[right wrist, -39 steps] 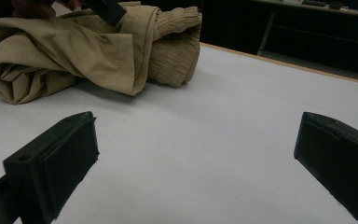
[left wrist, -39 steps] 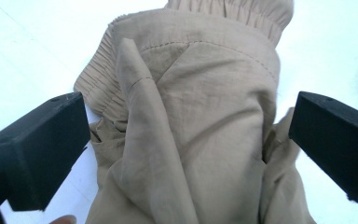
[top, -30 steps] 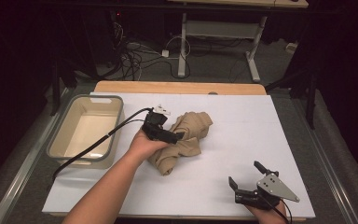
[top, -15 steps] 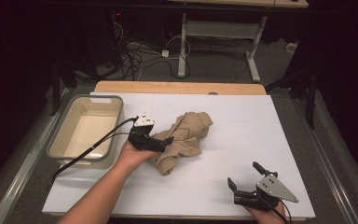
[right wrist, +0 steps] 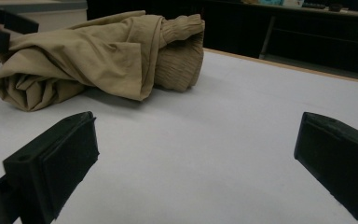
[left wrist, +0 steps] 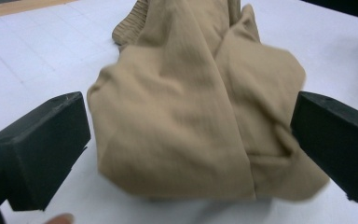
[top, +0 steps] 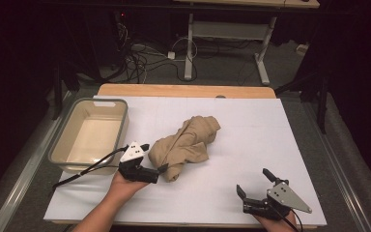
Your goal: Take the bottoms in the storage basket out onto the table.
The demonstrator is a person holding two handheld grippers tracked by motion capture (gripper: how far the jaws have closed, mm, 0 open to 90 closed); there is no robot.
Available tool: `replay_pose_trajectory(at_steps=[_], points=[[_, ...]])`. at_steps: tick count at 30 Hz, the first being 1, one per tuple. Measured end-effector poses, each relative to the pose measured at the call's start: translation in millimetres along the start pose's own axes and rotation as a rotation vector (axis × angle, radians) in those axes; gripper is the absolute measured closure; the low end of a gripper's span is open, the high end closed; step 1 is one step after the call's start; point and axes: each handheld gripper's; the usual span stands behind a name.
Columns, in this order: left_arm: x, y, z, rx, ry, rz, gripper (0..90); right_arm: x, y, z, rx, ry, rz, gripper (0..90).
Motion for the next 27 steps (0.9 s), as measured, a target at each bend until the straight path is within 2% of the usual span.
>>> replay_pose_trajectory(at_steps=[2,7,12,14,17,20,24,26,27], points=[[-2.7,0.8,7.8,-0.006,0.008,0.007,0.0,-0.7,-0.3,0.0,0.004,0.003,-0.002,0.4],[-13.0,8.5,35.7,0.023,0.042,-0.003,0.0,-3.6,0.4,0.2,0.009,0.015,-0.004,0.5],[-19.1,16.6,61.2,0.029,0.063,0.004,0.0,-4.4,-0.6,0.6,0.011,0.020,-0.002,0.4],[-22.0,19.2,69.9,0.035,0.072,-0.011,0.0,-4.6,-1.9,0.5,0.018,0.028,-0.005,0.5],[-25.9,21.6,82.2,0.037,0.076,-0.023,0.0,-5.1,-4.1,-0.3,0.031,0.041,-0.006,0.5],[-30.7,22.5,92.4,0.028,0.068,-0.020,0.0,-5.6,-6.4,-0.5,0.027,0.041,-0.005,0.4],[-41.1,25.9,105.8,0.036,0.059,-0.013,0.0,-10.1,-8.2,1.2,0.028,0.046,-0.004,0.4],[-45.3,26.9,112.8,0.046,0.086,-0.027,0.0,-14.2,-9.0,2.9,0.027,0.048,-0.001,0.5],[-47.9,27.3,116.6,0.049,0.124,-0.039,0.0,-15.0,-9.1,3.1,0.029,0.050,0.000,0.5]])
Point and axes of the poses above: each handheld gripper's, and its own axes: x roughly forward along the jaws, z roughly out of its underside, y roughly to its right, and after that the axes turned 12 degrees about -y, right-handed
